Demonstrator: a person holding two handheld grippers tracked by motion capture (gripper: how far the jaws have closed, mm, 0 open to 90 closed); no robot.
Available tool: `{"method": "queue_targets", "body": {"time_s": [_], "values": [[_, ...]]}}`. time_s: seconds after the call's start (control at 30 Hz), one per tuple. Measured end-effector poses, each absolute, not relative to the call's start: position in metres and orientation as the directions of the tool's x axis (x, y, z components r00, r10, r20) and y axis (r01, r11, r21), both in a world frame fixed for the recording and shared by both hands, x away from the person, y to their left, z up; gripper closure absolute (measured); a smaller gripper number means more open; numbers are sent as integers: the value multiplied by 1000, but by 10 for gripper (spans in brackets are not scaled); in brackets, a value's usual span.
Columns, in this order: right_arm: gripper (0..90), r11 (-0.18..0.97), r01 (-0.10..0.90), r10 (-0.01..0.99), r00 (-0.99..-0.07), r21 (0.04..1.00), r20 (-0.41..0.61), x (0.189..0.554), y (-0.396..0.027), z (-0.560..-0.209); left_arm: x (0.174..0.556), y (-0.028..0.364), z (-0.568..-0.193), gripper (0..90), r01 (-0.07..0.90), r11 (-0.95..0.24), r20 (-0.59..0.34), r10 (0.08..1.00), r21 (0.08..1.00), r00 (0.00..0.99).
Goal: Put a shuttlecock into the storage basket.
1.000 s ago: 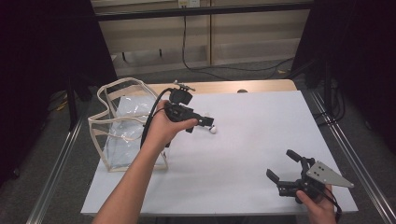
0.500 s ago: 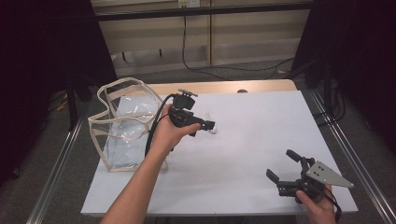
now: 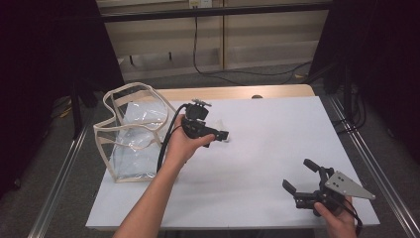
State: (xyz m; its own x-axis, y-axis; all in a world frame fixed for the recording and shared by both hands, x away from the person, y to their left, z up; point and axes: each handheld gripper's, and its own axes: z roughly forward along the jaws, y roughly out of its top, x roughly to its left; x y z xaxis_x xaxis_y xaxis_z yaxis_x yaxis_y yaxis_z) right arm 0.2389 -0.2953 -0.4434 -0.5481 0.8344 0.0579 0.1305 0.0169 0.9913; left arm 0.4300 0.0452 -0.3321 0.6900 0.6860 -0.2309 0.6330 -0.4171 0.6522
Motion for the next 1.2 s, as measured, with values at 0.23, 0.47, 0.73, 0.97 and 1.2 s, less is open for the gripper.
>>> {"method": "queue_targets", "body": {"time_s": [0.23,0.47,0.73,0.97,1.2], "values": [[7,15,134,835,-547,991,61,240,-295,-444,430,41,-342,77,642,-414,-237,690,645,684],[7,16,135,834,-548,991,61,239,-295,-444,429,38,-347,77,639,-417,-233,690,647,686],[7,18,135,833,-550,991,60,240,-295,-444,429,38,-352,77,640,-421,-226,695,643,683],[7,15,136,833,-550,991,63,240,-294,-444,428,36,-357,77,647,-416,-222,705,639,673],[7,16,135,833,-551,991,61,240,-294,-444,429,36,-362,77,651,-416,-207,720,635,662]]}}
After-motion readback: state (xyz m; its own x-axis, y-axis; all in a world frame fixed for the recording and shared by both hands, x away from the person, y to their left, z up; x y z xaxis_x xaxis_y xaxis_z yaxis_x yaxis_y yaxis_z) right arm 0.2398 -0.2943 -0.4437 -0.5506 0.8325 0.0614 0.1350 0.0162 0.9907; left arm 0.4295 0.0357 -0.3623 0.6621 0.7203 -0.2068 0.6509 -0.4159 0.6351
